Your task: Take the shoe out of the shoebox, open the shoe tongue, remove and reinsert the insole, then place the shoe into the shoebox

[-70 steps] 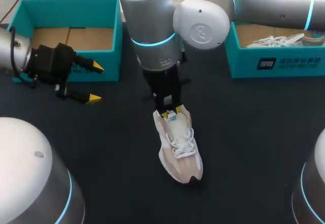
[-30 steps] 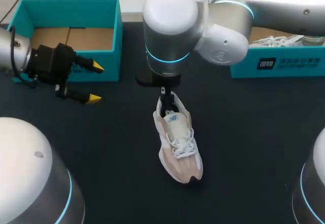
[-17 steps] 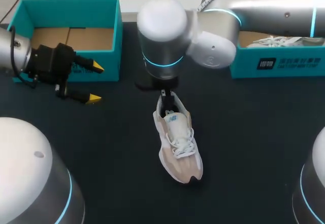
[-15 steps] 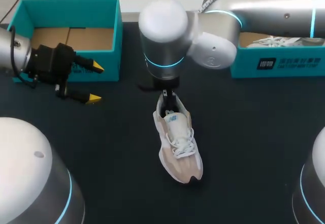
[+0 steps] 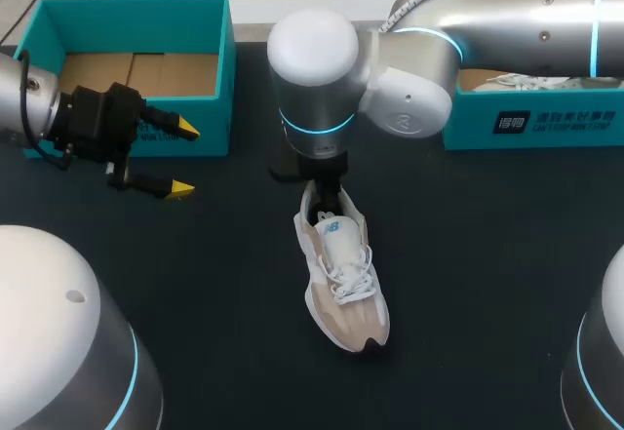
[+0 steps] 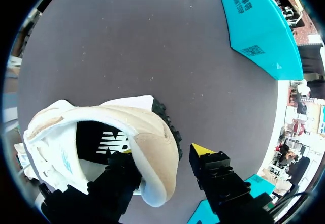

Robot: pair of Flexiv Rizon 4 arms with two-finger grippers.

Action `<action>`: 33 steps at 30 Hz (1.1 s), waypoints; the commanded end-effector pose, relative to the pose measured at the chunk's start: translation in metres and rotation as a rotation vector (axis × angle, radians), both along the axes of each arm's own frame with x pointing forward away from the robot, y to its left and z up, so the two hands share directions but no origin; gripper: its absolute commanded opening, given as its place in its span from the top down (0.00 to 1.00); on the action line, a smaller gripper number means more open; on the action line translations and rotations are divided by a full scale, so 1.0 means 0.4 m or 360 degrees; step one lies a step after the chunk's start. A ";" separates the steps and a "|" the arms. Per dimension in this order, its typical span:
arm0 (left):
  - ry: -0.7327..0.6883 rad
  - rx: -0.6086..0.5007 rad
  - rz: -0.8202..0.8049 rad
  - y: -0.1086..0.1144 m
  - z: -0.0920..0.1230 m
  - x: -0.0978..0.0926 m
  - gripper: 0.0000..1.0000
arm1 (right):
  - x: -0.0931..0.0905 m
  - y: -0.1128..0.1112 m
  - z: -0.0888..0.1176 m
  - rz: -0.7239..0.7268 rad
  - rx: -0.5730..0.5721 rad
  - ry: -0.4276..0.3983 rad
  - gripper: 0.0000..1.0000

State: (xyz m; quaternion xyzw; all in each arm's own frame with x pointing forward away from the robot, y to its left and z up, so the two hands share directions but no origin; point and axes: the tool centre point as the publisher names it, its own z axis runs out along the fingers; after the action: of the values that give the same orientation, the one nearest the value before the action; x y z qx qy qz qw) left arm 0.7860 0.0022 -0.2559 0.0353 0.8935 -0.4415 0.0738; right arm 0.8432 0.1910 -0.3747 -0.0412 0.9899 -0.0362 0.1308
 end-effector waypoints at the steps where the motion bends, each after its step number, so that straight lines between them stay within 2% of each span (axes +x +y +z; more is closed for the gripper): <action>1: -0.0001 0.0003 0.0002 0.000 0.000 -0.003 0.00 | -0.002 0.010 -0.009 -0.0014 -0.0022 -0.0004 0.38; 3: -0.0001 0.0003 0.0002 0.000 0.000 -0.003 0.00 | -0.002 0.012 -0.009 -0.0031 -0.0022 -0.0002 0.34; 4: -0.0001 0.0003 0.0002 0.000 0.000 -0.003 0.00 | -0.003 0.013 -0.009 -0.0038 -0.0020 -0.0001 0.36; 7: -0.0001 0.0003 0.0002 0.000 0.000 -0.003 0.00 | -0.002 0.016 -0.011 -0.0046 -0.0021 -0.0001 0.45; 9: -0.0001 0.0003 0.0002 0.000 0.000 -0.003 0.00 | -0.001 0.019 -0.014 -0.0051 -0.0024 -0.0001 0.56; 10: -0.0001 0.0003 0.0002 0.000 0.000 -0.003 0.00 | -0.001 0.020 -0.015 -0.0051 -0.0029 -0.0003 0.62; 11: -0.0001 0.0003 0.0002 0.000 0.000 -0.003 0.00 | -0.001 0.020 -0.016 -0.0053 -0.0033 -0.0005 0.73; 12: -0.0001 0.0003 0.0002 0.000 0.000 -0.003 0.00 | -0.001 0.020 -0.016 -0.0052 -0.0042 -0.0010 1.00; 16: -0.0001 0.0003 0.0002 0.000 0.000 -0.003 0.00 | -0.003 0.019 -0.014 -0.0091 -0.0059 -0.0025 1.00; 21: -0.0001 0.0003 0.0002 0.000 0.000 -0.003 0.00 | -0.014 0.007 0.027 -0.0191 -0.0039 -0.0048 1.00; 24: -0.0001 0.0003 0.0002 0.000 0.000 -0.003 0.00 | -0.025 0.001 0.087 -0.0225 -0.0032 -0.0047 1.00; 28: -0.0001 0.0003 0.0002 0.000 0.000 -0.003 0.00 | -0.034 -0.004 0.193 -0.0213 0.0017 -0.0001 1.00; 33: -0.0001 0.0003 0.0002 0.000 0.000 -0.003 0.00 | -0.024 -0.008 0.326 -0.0190 0.0074 0.0007 1.00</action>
State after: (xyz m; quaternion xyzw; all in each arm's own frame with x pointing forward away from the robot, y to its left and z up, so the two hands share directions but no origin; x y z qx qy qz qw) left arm 0.7860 0.0022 -0.2559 0.0353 0.8935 -0.4415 0.0738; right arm 0.8405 0.2040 -0.2953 0.0249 0.9905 -0.0362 0.1305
